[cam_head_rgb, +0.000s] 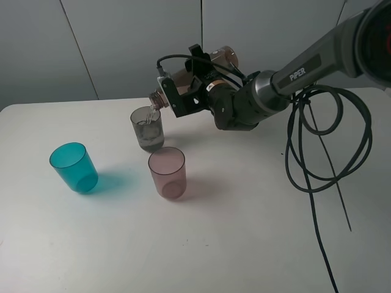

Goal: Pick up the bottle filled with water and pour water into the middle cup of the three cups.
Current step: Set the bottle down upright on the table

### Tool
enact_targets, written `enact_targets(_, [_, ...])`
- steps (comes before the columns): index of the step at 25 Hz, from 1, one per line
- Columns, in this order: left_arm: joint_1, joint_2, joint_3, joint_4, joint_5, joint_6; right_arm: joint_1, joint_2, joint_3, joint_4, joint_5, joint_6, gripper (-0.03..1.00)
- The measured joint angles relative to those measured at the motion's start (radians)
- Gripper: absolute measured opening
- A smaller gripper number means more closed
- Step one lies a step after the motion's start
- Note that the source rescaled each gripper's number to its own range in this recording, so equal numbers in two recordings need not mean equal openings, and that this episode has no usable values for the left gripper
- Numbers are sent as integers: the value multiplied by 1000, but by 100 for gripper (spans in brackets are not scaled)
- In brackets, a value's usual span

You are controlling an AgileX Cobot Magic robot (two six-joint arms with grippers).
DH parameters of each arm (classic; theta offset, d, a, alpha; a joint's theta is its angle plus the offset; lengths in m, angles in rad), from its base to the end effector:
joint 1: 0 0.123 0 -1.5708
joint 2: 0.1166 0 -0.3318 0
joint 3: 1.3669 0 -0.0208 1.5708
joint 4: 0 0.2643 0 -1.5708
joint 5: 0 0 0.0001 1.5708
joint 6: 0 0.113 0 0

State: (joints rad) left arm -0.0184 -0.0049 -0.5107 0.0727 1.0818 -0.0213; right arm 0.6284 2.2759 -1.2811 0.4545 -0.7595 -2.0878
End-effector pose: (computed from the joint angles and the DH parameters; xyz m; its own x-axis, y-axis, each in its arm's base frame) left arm -0.0236 0.0077 0.2750 -0.4602 0.0213 -0.8876 -0.0326 0.9986 0.0409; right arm 0.4469 0.2826 0.1319 0.3441 -0.9099 0.2315 -0.1029 -0.2816 -0.9540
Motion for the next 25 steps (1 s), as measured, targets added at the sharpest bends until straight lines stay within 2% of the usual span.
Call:
enact_targets(15, [0,0,0,0,0,0,0,-9,0,-52,-11,-2,0])
enact_targets(25, [0,0,0,0,0,0,0,-9,0,-176,-53,-2,0])
